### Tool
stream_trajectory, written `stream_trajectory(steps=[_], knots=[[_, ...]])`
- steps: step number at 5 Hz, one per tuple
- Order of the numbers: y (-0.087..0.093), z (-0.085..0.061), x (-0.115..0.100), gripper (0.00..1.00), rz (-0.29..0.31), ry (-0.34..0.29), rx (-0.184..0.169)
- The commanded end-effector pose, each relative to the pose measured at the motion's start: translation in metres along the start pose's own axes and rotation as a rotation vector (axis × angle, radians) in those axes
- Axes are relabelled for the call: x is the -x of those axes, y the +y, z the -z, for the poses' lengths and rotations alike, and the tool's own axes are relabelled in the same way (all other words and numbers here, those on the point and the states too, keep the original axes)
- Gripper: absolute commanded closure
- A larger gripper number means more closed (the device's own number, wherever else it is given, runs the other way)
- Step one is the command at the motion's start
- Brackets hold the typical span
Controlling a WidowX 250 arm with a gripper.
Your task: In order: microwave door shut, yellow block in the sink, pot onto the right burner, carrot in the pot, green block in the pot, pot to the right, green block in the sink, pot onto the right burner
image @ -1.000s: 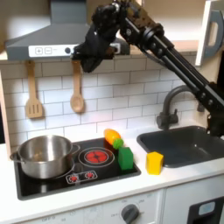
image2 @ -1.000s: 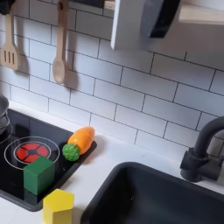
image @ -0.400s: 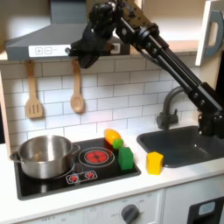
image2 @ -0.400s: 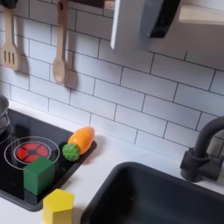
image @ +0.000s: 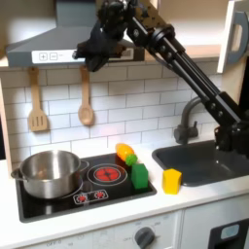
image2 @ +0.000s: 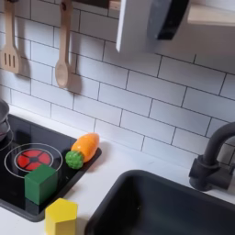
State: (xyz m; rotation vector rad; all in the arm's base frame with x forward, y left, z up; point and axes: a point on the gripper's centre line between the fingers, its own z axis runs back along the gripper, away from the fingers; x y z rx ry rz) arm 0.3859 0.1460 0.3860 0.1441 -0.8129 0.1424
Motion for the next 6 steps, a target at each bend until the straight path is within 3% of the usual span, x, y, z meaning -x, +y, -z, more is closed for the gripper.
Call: stream_trajectory(steps=[1, 3, 6], knots=[[-0.003, 0.002, -0.004, 1.0, 0.011, -0.005, 0.019], [-0.014, 0.008, -0.008, 1.0, 0.031, -0.007, 0.053], [-0.009, 0.0, -0.008, 1.0, 0.035, -0.005, 0.041]])
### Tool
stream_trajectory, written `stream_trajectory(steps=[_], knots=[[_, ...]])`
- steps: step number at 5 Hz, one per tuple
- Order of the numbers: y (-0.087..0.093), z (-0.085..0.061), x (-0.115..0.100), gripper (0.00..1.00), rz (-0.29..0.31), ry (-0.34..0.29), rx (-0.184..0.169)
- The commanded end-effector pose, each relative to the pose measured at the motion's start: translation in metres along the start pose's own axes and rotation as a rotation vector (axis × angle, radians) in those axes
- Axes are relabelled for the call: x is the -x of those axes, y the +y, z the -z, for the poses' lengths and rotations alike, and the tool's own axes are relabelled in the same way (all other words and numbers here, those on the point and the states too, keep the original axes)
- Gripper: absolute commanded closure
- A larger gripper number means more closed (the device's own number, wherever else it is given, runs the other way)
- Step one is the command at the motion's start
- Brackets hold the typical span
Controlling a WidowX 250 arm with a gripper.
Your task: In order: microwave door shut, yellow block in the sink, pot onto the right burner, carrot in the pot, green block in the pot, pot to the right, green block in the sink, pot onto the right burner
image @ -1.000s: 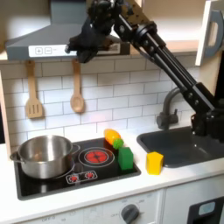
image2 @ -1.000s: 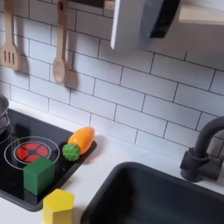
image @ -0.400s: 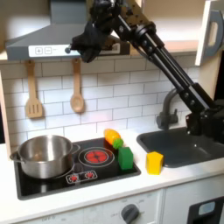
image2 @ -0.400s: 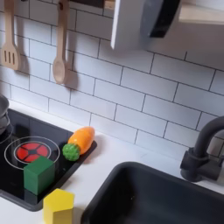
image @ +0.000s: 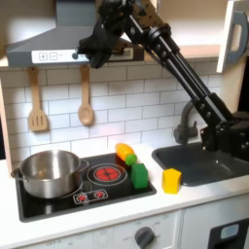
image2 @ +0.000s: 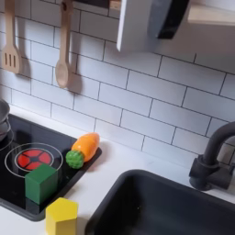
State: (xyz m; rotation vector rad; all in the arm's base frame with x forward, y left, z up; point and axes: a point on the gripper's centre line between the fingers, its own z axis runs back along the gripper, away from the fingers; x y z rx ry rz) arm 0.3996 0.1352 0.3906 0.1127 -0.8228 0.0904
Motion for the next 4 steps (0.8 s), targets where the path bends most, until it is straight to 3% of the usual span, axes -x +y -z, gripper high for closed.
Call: stream_trajectory(steps=[1, 2, 4], knots=[[0.004, -0.009, 0.012, 1.0, 0.007, 0.023, -0.004], [0.0, -0.007, 0.024, 1.0, 0.007, 0.053, 0.013], [-0.01, -0.033, 0.05, 1.0, 0.02, 0.097, 0.019]])
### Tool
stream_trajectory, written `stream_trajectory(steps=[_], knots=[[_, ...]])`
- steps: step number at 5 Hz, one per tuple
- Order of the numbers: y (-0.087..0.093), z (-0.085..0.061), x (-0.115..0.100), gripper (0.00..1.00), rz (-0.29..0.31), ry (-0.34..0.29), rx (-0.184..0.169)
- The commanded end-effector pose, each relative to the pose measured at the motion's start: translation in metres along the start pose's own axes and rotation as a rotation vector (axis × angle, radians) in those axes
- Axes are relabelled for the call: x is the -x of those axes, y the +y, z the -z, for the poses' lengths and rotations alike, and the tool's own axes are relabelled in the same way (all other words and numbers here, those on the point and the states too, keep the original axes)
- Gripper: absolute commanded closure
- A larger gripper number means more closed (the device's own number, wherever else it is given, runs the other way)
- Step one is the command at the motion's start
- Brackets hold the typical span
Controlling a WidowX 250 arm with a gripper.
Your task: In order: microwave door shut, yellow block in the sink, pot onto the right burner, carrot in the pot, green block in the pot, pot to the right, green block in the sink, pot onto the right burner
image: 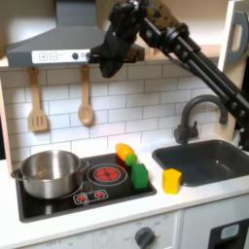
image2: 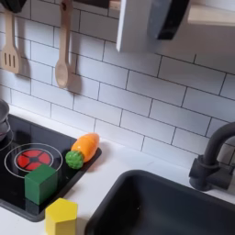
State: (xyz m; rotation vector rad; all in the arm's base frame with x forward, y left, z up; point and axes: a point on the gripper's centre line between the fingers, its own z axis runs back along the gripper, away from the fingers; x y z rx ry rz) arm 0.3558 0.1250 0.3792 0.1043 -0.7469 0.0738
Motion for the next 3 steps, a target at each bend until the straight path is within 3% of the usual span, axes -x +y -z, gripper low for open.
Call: stream_trajectory(steps=[1, 3], knots=[[-0.007, -0.011, 0.024, 1.0, 0.001, 0.054, 0.016], [-0.019, -0.011, 0.058, 1.0, 0.007, 0.157, 0.043]])
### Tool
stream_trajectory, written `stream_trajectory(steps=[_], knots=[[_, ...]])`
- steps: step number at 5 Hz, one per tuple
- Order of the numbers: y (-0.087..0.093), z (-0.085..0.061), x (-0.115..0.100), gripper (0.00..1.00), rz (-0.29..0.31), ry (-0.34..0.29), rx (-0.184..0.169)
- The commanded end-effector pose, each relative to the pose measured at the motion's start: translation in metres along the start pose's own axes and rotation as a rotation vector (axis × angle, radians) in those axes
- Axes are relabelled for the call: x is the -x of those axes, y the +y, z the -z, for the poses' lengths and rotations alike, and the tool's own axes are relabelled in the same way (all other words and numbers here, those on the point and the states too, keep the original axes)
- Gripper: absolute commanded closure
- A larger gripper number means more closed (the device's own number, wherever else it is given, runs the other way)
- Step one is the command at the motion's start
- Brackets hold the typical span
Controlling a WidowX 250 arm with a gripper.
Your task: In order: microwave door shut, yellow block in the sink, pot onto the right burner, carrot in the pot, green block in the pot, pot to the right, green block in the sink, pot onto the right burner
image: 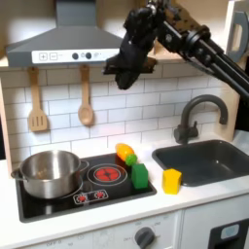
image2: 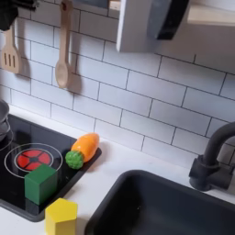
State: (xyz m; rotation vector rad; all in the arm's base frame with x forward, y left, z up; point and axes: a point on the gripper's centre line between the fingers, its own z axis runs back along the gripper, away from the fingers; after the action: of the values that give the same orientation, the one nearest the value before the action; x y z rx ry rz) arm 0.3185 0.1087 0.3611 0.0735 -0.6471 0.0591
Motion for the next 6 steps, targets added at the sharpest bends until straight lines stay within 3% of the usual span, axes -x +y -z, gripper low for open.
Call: stream_trajectory(steps=[1, 3, 4, 6], knots=[[-0.012, 0.013, 0.035, 1.0, -0.003, 0.107, 0.033], [-0.024, 0.017, 0.061, 1.0, -0.01, 0.17, 0.042], [-0.038, 0.02, 0.081, 1.0, -0.003, 0.223, 0.054], [-0.065, 0.018, 0.096, 1.0, 0.033, 0.264, 0.084]])
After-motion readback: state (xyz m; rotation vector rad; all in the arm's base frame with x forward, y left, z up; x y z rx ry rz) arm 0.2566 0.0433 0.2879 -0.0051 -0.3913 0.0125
